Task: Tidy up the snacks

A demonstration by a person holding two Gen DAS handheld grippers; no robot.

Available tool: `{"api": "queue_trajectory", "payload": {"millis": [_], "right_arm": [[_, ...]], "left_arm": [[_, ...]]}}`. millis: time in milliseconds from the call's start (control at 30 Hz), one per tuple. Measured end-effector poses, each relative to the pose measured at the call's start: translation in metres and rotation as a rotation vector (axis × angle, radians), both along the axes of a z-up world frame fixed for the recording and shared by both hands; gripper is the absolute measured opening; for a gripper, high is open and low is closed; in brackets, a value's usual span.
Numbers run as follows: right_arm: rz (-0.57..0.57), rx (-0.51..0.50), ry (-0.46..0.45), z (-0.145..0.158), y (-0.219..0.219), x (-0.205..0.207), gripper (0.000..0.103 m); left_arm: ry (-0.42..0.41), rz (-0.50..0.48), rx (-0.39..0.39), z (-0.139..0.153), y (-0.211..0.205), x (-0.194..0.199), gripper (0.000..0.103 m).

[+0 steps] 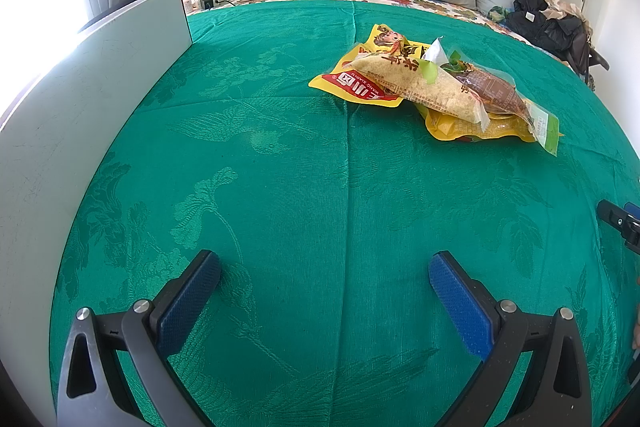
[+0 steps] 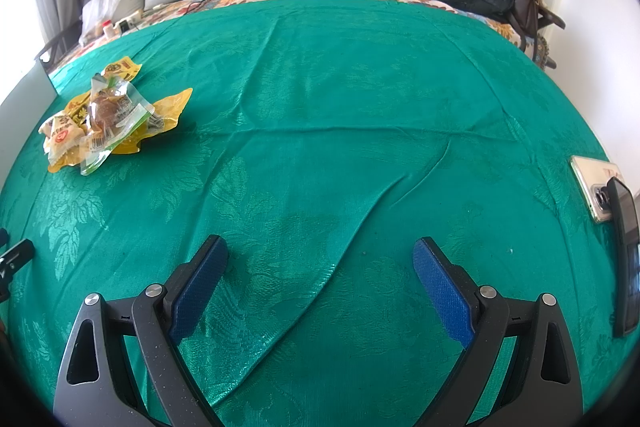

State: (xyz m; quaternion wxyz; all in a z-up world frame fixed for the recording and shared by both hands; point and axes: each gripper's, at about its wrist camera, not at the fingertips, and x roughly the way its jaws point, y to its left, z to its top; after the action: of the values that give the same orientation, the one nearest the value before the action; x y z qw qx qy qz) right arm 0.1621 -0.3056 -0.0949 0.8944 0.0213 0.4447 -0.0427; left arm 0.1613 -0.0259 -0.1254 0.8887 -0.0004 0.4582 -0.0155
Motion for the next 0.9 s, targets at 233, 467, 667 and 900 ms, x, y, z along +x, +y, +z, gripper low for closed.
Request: {"api": "queue_trajectory", "payload": {"millis": [233, 467, 667, 900], "right_arm": [[0.000, 0.000, 0.000, 0.000, 0.000, 0.000, 0.096], [0.000, 0.000, 0.000, 0.000, 0.000, 0.000, 0.096], [0.001, 0.000, 0.001, 0.000, 0.000, 0.001, 0.097], [0.001, 0.000, 0.001, 0.000, 0.000, 0.001, 0.097]], "left_arm": [[0.061, -0.076, -0.020, 0.009, 0.004, -0.001, 0.103], [0.038, -0.056, -0.207, 0.062, 0.003, 0.050, 0.102], [0.180, 0.099, -0.282, 0.054, -0.036, 0.124, 0.102], [0.206, 0.160, -0.321, 0.023, -0.030, 0.117, 0.040]]}}
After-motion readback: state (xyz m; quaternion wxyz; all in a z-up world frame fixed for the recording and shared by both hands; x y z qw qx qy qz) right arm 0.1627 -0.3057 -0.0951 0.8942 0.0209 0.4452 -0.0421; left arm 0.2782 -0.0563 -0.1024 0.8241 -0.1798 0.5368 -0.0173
